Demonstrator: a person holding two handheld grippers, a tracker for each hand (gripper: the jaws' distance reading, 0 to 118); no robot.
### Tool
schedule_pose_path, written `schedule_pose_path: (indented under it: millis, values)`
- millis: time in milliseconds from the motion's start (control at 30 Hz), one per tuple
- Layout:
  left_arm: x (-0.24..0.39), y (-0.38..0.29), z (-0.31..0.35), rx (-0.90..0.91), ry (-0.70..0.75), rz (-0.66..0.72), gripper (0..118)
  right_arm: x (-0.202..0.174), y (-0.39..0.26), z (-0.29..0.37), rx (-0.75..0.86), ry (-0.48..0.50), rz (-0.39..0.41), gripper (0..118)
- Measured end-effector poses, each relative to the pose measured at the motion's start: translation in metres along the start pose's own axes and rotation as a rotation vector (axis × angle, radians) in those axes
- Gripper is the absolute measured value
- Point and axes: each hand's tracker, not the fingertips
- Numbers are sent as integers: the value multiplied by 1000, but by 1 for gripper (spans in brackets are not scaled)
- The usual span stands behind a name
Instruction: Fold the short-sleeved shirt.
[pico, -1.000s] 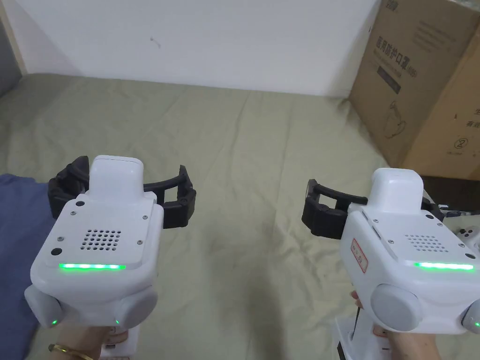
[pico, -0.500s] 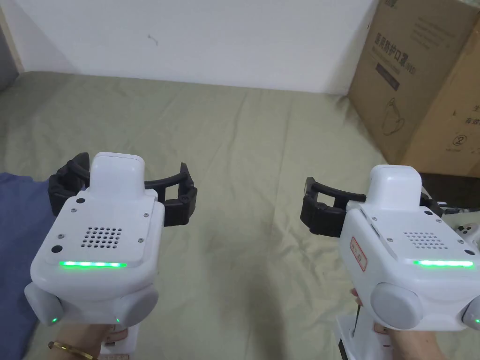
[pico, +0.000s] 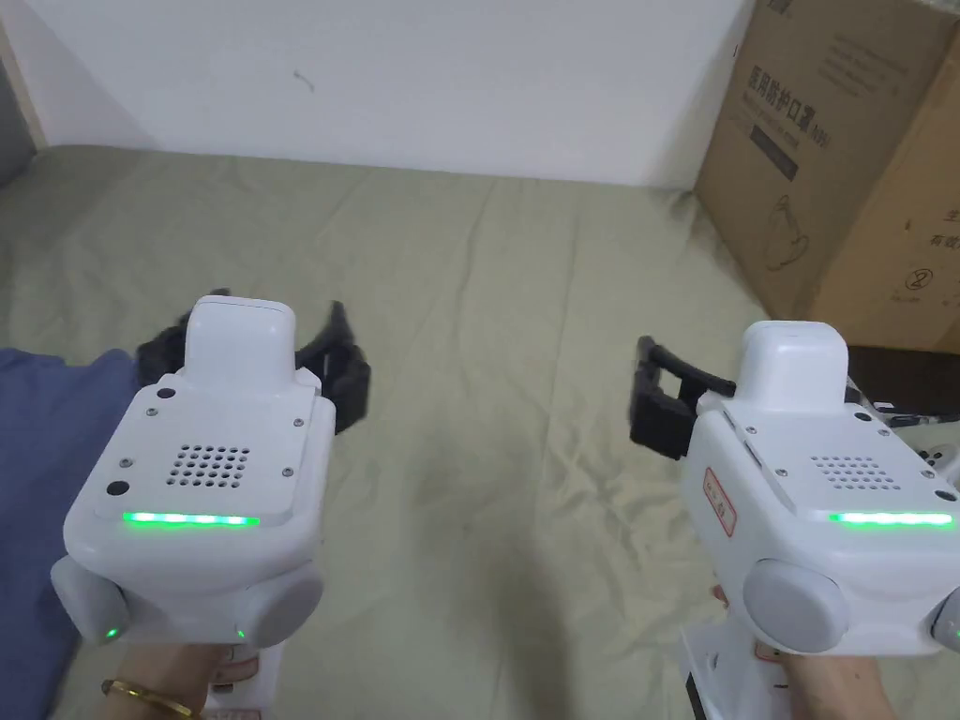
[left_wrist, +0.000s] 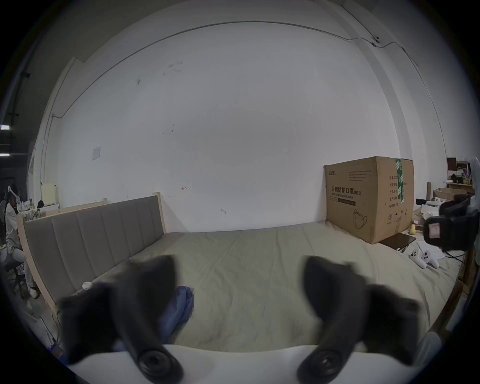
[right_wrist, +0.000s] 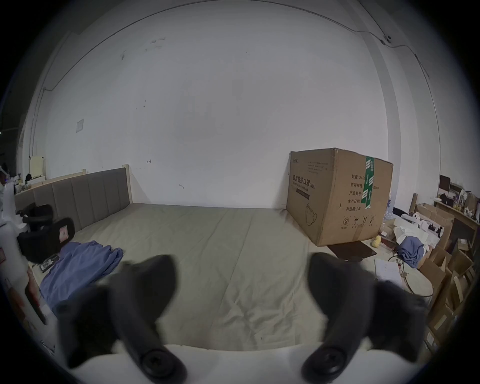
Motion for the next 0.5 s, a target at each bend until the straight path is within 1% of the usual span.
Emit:
schedule_pose_path:
  millis: [33,67,133,300,500]
  values:
    - [-1,0,-1,4,24,-11,8,-1,2,0,-1,-3,2,26]
    - [-3,-1,-2,7,68,-34,4,0,3,-1,-3,-4,1,5]
    - [2,9,5,7,24,-1,0,0,4,-1,-3,4,-17,0]
    - [0,10,4,-12,19,5,0,1,5,-1,-11,10,-44,0]
    - [2,10,4,-22,4,13,0,0,4,-1,-17,18,-37,0]
